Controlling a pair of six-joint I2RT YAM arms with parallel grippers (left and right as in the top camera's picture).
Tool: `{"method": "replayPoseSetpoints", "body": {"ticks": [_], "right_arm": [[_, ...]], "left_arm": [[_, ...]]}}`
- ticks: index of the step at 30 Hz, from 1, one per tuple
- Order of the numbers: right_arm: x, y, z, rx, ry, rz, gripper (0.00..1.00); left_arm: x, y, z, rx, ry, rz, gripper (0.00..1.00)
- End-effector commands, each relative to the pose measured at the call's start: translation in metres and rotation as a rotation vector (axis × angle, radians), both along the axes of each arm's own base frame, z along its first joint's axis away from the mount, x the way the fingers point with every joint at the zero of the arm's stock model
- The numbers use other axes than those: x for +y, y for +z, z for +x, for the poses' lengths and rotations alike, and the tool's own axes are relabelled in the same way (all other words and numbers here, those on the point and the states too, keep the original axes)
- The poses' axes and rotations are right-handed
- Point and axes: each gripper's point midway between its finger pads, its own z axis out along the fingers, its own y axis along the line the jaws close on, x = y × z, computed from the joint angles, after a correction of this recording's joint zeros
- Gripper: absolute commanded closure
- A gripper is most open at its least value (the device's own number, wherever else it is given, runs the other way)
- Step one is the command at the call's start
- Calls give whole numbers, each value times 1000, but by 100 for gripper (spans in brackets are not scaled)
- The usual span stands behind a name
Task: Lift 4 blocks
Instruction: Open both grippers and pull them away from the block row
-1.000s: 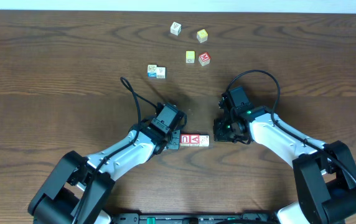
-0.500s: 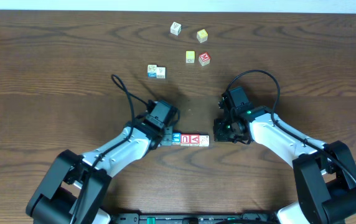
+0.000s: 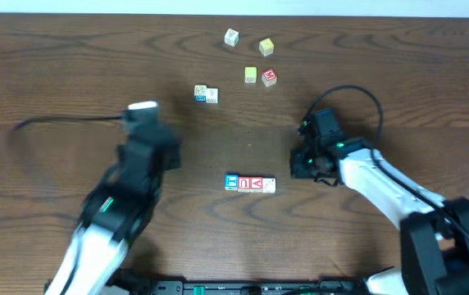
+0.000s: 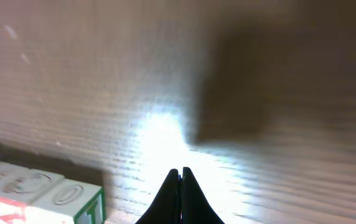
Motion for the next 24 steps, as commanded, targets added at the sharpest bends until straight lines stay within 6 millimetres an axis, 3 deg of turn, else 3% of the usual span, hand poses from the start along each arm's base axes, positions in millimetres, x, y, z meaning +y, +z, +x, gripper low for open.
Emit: {"method": "replayPoseSetpoints", "body": {"ticks": [1,3,6,10,14,17,19,21,23,24], "right_arm": [[-14,42,26,-142,-22,10,99],[-23,59,32,-198,-30,13,99],[-35,80,37,-270,-24,3,99],[-48,97,40,-334,-43,-32,93],[-56,102,44,-363,-67,-68,85],[-63,103,47,-378,-88,-104,62],[-68,104,49,-389,-104,-132,44],[-72,106,51,-401,-115,-150,13],[-77,108,55,-420,-134,-177,1],[-80,110,57,-431,-142,-189,1]], "left_arm": [[27,65,-29,-206,41,29,93],[40,96,-56,-328,52,-6,93],[62,125,-94,-464,101,-42,92],[80,141,-134,-581,115,-86,92],[88,145,-154,-634,120,-112,91],[89,146,-158,-647,121,-117,70],[89,146,-158,-646,121,-116,65],[89,146,-158,-646,121,-116,57],[90,146,-158,-646,127,-114,52],[90,146,-158,-648,127,-115,51]]}}
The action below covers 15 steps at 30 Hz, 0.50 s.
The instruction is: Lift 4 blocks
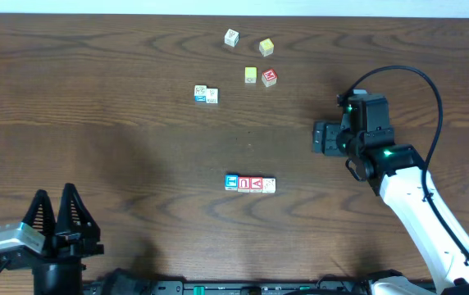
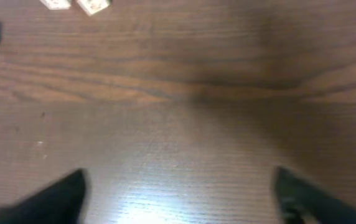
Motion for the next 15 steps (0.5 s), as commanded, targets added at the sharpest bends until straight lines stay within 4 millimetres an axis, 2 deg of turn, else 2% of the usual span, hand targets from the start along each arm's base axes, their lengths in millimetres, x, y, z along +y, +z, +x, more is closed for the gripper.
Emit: {"method": "replayPoseSetpoints", "body": {"ticks": [1,4,7,9,12,15], "right_arm": [[-17,13,10,-56,-62,-63,1],[-21,15,13,-72,-80,-81,1],[-21,15,12,-69,-81,-83,1],[-22,14,11,-63,-81,-84,1],[-22,13,10,-58,-80,-85,1],[-20,13,10,-57,-75,-78,1]], "left_arm": [[4,4,-4,-13,19,0,51],[6,10,-8,-25,19,-4,50],[9,20,-15,-38,25,54,41],[12,26,-20,-38,37,107,38],[29,29,-33,-20,116,124,37],[38,27,-44,18,138,141,30]]}}
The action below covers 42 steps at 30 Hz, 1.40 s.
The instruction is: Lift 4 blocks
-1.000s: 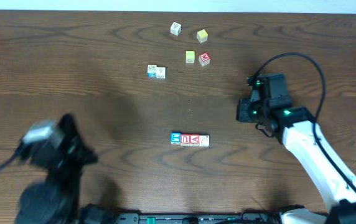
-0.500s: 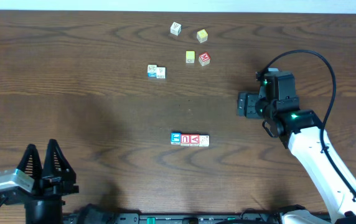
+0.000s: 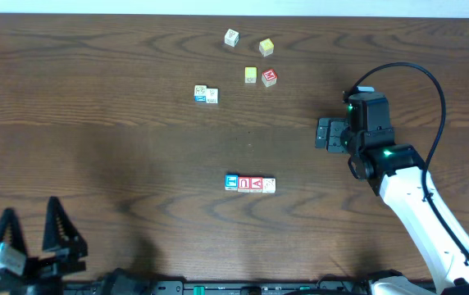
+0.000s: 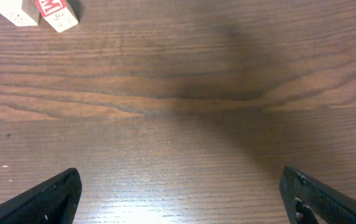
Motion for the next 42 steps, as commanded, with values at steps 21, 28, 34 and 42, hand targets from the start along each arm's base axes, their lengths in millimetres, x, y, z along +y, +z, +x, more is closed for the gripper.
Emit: {"method": "replayPoseSetpoints", "body": {"ticks": [21,28,34,42], "right_arm": [[-5,9,4,-25,-18,-7,1],[-5,9,4,-25,-18,-7,1],[-5,9,4,-25,-18,-7,1],[-5,9,4,-25,-18,-7,1]], "left_arm": [[54,32,-161,-1,450,42,26],[23,7,-168,53,401,-64,25],[19,4,-146,0,385,-236,23],[21,13,-80,-149,313,-451,23]]}}
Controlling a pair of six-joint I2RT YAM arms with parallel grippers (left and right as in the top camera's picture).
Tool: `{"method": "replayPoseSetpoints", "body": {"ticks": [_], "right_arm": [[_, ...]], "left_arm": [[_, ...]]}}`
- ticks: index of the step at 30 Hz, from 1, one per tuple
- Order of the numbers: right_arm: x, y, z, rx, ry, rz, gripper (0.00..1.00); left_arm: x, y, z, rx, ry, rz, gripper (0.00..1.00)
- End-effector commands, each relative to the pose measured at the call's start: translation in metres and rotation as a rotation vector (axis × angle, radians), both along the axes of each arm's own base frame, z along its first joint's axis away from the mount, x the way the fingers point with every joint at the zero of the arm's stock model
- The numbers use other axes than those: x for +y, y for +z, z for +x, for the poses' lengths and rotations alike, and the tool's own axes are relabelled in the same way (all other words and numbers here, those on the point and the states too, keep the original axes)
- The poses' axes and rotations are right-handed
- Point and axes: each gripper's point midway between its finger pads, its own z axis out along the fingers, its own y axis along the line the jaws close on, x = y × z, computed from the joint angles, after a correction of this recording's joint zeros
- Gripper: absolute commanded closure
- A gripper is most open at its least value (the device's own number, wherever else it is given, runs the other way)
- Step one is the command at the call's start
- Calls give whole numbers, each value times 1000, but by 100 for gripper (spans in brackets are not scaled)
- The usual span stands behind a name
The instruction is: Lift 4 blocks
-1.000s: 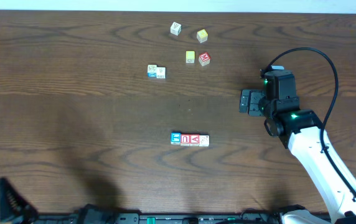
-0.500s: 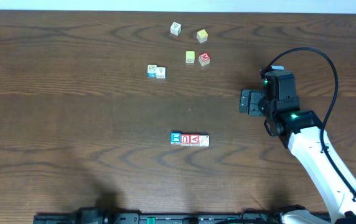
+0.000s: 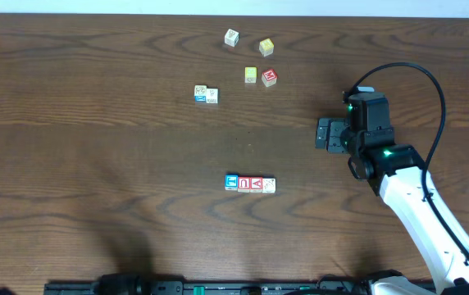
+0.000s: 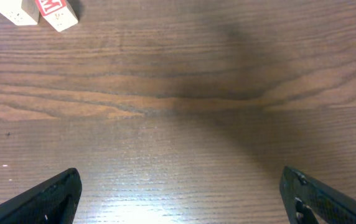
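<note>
A row of several lettered blocks lies flat on the table's middle, nothing touching it. My right gripper hangs open to the right of the row and farther back, nothing between its fingers. In the right wrist view the gripper shows only its two dark fingertips far apart over bare wood. A red M block and a cream block sit at that view's top left. My left gripper is out of view.
Loose blocks lie at the back: a white pair, a white one, a yellow-topped one, a yellow one and the red M block. The right arm's cable loops above the table's right side.
My left arm, then at the bottom left corner of the overhead view, has gone out of sight. The right gripper and the blocks have not moved.
First my right gripper was shut, low by the right end of the block row, with the left arm over the table's left. Then the right gripper stood open farther right and back, the left arm at the bottom left. The row still lies where it was.
</note>
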Motion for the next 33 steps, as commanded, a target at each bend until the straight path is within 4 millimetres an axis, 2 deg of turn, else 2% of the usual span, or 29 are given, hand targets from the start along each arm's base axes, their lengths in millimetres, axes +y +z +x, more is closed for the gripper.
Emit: {"method": "replayPoseSetpoints", "body": {"ticks": [1,7,10,12,17,22,33], "right_arm": [[-5,9,5,-26,-18,-7,1],[-5,9,4,-26,-18,-7,1],[-5,9,5,-26,-18,-7,1],[-5,9,4,-26,-18,-7,1],[-5,9,4,-26,-18,-7,1],[-5,9,4,-26,-18,-7,1],[-5,9,5,-26,-18,-7,1]], "left_arm": [[1,-16,39,-17,-30,-81,23],[9,-45,122,-82,-45,-70,23],[3,-52,158,-166,-103,-6,23],[-1,-56,172,-232,-135,41,23],[-7,-86,190,-292,-170,92,23],[-12,-118,196,-172,-186,173,23],[-15,-198,219,23,-226,145,23]]}}
